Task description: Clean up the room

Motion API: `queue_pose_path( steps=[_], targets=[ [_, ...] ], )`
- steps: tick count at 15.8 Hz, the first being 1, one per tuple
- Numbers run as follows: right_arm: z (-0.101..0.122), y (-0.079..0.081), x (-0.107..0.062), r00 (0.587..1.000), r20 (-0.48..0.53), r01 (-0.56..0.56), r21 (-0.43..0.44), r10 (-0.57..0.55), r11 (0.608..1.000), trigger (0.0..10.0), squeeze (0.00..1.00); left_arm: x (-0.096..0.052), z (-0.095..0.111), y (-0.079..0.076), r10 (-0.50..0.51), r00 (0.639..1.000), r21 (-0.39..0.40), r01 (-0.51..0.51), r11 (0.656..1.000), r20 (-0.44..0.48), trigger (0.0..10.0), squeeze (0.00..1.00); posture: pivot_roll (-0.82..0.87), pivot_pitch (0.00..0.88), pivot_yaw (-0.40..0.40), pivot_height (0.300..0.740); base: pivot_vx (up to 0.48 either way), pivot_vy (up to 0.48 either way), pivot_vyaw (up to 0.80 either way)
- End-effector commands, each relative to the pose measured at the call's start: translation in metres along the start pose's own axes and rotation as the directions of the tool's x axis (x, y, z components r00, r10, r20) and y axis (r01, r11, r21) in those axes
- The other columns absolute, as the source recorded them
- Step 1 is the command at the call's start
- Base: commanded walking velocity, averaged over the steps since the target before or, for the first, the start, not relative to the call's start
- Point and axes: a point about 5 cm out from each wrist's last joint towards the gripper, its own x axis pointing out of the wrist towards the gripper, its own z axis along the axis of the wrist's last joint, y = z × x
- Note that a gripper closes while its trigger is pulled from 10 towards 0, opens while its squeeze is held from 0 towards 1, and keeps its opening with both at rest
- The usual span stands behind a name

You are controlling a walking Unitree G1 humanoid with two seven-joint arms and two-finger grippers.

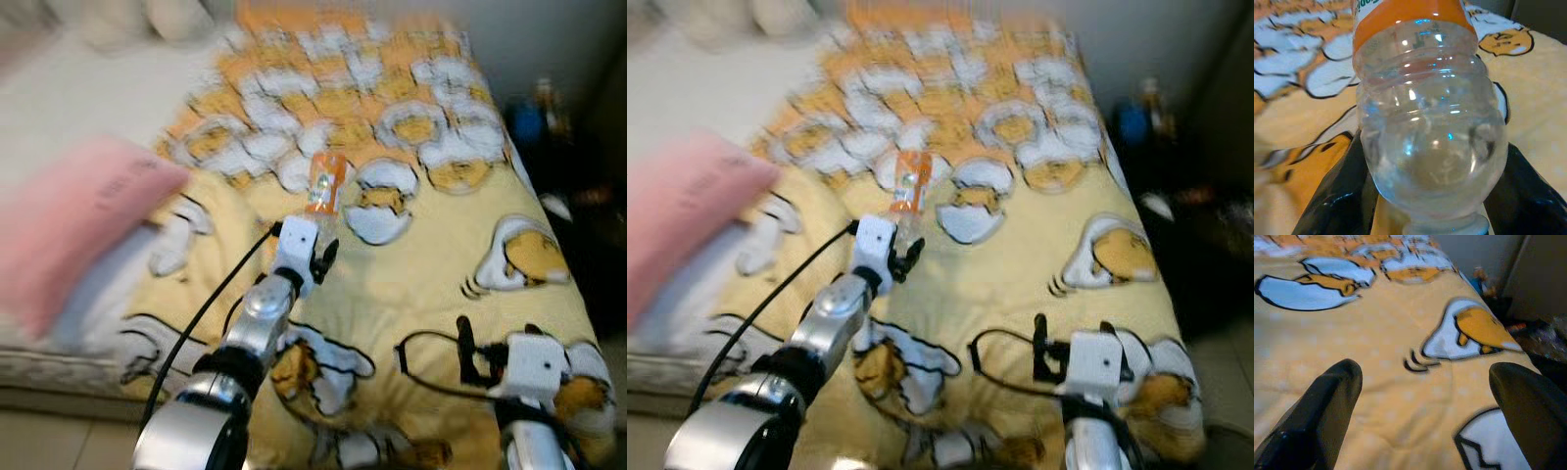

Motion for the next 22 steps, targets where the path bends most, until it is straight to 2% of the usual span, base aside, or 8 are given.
queue_pose_path(
  steps=[1, 3, 4, 5, 8, 10, 12, 22],
  targets=[
    [-0.008, 0.003, 0.002, 1.0, -0.017, -0.019, 0.002, 0.019, 1.0, 10.0, 0.0, -0.01, -0.003, 0.011, 0.022, 0.999, -0.008, -0.022, 1.0, 0.031, 0.0, 0.0, 0.03, 0.0, 0.059, 0.74, 0.0, 0.0, 0.0],
    [-0.008, 0.008, 0.012, 0.999, 0.001, -0.048, -0.008, 0.049, 0.999, 10.0, 0.0, -0.023, -0.003, 0.022, 0.068, 0.994, -0.026, -0.066, 0.997, 0.084, 0.0, 0.0, 0.05, 0.0, 0.05, 0.74, 0.0, 0.0, 0.0],
    [-0.005, 0.01, 0.019, 0.998, 0.028, -0.061, -0.004, 0.061, 0.998, 10.0, 0.0, -0.034, -0.006, 0.03, 0.124, 0.986, -0.028, -0.122, 0.992, 0.112, 6.4, 0.0, 0.07, 0.0, 0.041, 0.74, 0.0, 0.0, 0.0],
    [-0.003, 0.011, 0.019, 0.998, 0.038, -0.057, 0.0, 0.057, 0.998, 10.0, 0.0, -0.04, -0.011, 0.034, 0.144, 0.984, -0.03, -0.142, 0.989, 0.104, 10.0, 0.0, 0.06, 0.0, 0.035, 0.74, 0.0, 0.0, 0.0],
    [-0.002, 0.009, 0.015, 0.997, 0.047, -0.057, -0.024, 0.058, 0.998, 10.0, 0.0, -0.056, -0.031, 0.041, 0.154, 0.988, -0.066, -0.151, 0.986, 0.033, 10.0, 0.0, 0.04, 0.0, 0.02, 0.74, 0.0, 0.0, -0.79],
    [-0.006, 0.003, 0.015, 0.998, 0.042, -0.048, -0.05, 0.05, 0.998, 10.0, 0.0, -0.062, -0.034, 0.028, 0.088, 0.995, 0.011, -0.088, 0.996, 0.042, 10.0, 0.0, 0.04, 0.0, 0.019, 0.74, 0.0, 0.0, -0.79],
    [-0.01, -0.004, 0.005, 0.999, 0.022, -0.024, -0.052, 0.025, 0.998, 10.0, 0.0, -0.065, -0.036, 0.017, 0.031, 0.999, -0.04, -0.029, 0.999, 0.044, 10.0, 0.0, 0.02, 0.0, 0.013, 0.74, 0.0, 0.0, -0.79],
    [-0.012, -0.005, 0.011, 1.0, 0.025, 0.016, -0.036, -0.015, 0.999, 10.0, 0.0, -0.043, -0.022, -0.006, -0.14, 0.988, -0.079, 0.145, 0.986, 0.068, 10.0, 0.0, -0.05, 0.0, 0.068, 0.74, 0.0, -0.367, -0.79]
  ],
)
